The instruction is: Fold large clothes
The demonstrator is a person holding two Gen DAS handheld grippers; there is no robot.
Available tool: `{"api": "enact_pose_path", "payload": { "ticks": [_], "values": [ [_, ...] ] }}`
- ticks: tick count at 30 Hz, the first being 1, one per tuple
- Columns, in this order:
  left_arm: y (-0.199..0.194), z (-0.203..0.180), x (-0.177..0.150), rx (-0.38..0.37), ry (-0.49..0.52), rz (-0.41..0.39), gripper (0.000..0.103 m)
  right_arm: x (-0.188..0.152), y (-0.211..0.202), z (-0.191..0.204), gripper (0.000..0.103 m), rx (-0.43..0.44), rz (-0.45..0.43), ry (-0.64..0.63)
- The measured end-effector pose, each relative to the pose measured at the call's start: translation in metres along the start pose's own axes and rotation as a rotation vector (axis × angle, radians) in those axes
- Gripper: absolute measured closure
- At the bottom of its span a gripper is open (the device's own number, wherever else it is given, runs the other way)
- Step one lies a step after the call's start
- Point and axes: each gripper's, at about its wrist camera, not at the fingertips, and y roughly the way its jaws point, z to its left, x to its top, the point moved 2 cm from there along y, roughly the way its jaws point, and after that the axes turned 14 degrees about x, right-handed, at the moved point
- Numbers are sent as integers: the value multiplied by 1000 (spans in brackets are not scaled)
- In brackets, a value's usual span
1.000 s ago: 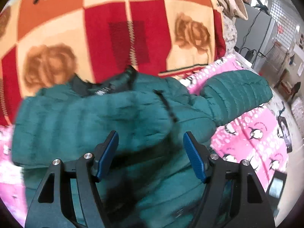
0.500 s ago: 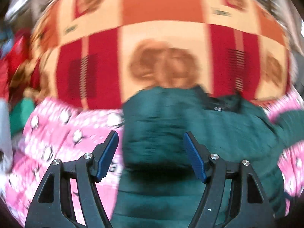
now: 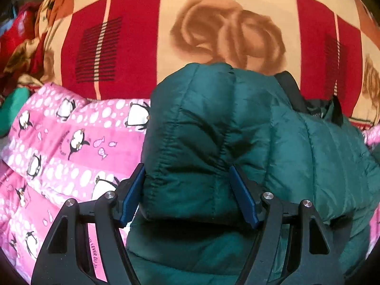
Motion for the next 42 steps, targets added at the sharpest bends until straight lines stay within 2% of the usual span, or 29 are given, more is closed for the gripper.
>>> {"api": "enact_pose_path", "payload": {
  "ticks": [6,10,14,15,16,17,21,22,24,28,31,34,36,40,41,42],
  "values": [
    [0,5,0,-32,-24,9,32,65,0,7,0,62,-107,41],
    [0,3,-1,-30,-17,4,32,110,29,12,0,96,-100,69],
    [0,4,-1,-40,-20,6,32,137,67,15,0,82,-61,72],
    [0,4,0,-44,-21,7,32,142,76,16,3,78,-50,69],
    [0,4,0,-46,-21,6,32,143,83,16,7,80,-40,67],
    [0,4,0,-51,-20,6,32,146,94,18,16,96,-11,61],
    [-6,10,2,-80,-21,11,32,145,115,22,61,125,81,25],
    [-9,12,3,-86,-26,8,32,145,115,22,64,126,83,15],
    [-18,21,6,-94,-43,-13,32,146,110,23,77,115,68,-10],
    [-27,36,14,-90,-82,-46,32,150,96,21,83,75,31,-51],
    [-26,40,19,-77,-96,-43,32,153,86,20,85,22,3,-90],
    [-19,37,20,-67,-96,-34,32,157,79,17,85,-103,-46,-146],
    [-8,27,18,-52,-78,-2,32,158,81,9,85,-124,-41,-131],
    [8,17,9,-27,-54,38,32,152,108,-3,85,-172,23,-120],
    [10,15,7,-20,-49,36,32,149,112,-4,83,-178,29,-129],
    [9,14,7,-16,-46,31,32,147,112,-5,74,-194,31,-137]
  ]
}}
